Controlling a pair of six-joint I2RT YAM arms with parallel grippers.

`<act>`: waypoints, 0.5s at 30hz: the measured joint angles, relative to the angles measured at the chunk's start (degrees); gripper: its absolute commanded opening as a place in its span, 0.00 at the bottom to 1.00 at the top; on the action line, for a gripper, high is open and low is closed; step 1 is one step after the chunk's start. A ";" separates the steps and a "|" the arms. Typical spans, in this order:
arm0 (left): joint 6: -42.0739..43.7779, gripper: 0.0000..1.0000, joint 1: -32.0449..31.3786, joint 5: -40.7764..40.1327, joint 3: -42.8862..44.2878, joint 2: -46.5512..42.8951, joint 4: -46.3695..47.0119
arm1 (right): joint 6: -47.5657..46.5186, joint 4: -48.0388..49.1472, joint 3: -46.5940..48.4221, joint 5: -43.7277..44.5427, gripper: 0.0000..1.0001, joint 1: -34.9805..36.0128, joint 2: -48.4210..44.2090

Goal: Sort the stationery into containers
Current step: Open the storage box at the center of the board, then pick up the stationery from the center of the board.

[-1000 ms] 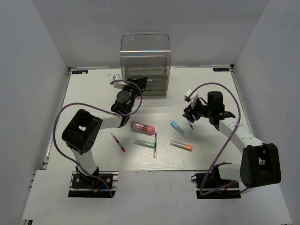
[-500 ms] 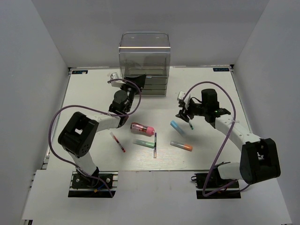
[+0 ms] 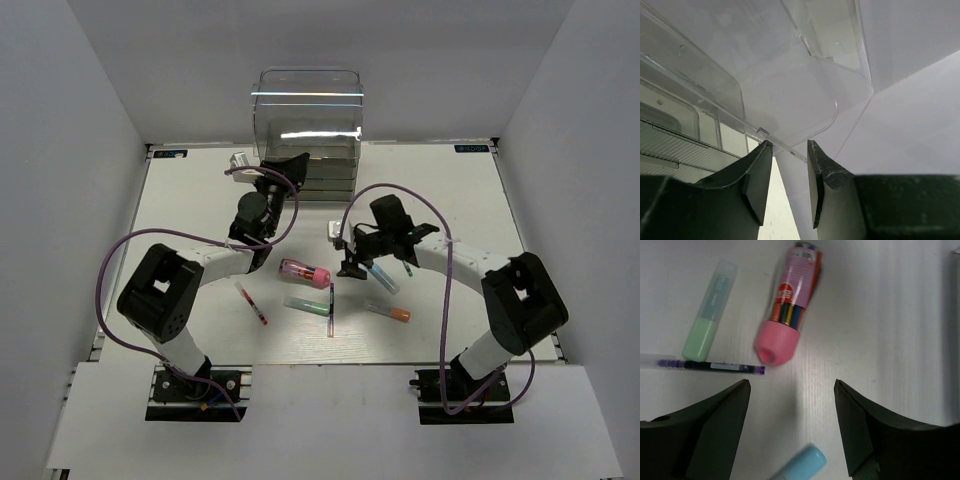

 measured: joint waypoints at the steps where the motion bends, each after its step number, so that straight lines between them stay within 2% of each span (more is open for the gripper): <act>1: 0.04 0.44 0.00 -0.02 -0.04 0.00 -0.02 | 0.04 -0.04 0.11 0.17 0.76 0.96 0.70; 8: 0.07 0.44 0.00 0.00 -0.04 0.00 -0.09 | 4.20 0.66 0.87 3.13 0.79 6.99 4.94; 15: 0.07 0.44 0.00 0.02 -0.04 0.00 -0.09 | 10.14 5.99 1.42 9.09 0.80 10.05 9.01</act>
